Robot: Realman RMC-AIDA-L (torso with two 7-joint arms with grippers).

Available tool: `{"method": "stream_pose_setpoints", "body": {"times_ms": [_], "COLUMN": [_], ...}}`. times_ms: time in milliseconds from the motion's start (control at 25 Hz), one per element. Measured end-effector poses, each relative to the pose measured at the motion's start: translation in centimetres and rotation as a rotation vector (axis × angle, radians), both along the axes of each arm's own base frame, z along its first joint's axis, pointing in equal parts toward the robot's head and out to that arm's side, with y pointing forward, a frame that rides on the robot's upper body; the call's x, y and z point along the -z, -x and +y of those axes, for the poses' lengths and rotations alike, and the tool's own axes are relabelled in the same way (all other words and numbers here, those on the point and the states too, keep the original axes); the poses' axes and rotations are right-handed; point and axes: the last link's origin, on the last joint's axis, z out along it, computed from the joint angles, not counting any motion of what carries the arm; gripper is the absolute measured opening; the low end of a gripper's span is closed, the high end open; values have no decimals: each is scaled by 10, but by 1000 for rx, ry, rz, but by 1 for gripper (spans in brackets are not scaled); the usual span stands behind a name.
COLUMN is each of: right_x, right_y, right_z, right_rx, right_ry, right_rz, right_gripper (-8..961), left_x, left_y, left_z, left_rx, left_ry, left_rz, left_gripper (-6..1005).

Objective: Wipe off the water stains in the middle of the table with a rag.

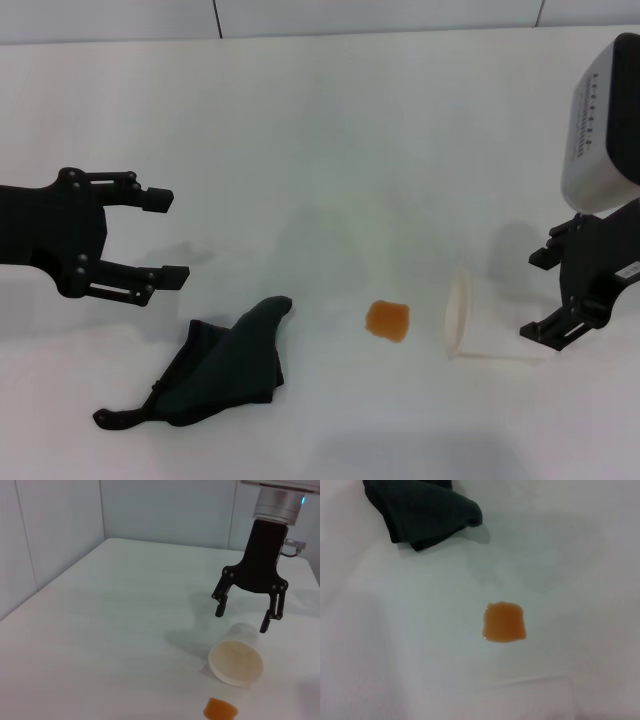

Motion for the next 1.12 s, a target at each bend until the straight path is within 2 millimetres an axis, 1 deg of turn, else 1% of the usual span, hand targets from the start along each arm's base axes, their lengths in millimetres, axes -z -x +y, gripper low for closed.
{"method": "stream_pose_setpoints", "body": {"times_ms": [560, 800, 1120], "right_x": [19, 27, 32], "right_y": [5, 0, -8], "right_z": [-3, -1, 1], "right_rx": [-25, -15, 5], "right_ry": [19, 17, 13], "right_rz": [4, -1, -3], "right_gripper": [839, 839, 838], "left_x": [0, 0, 0], "left_y": [0, 1, 1], "left_z": [1, 1, 2], "left_rx": [7, 8, 8], "left_ry": [-10, -12, -15], "left_rz": [3, 4, 5], "left_gripper": [879, 879, 879]}}
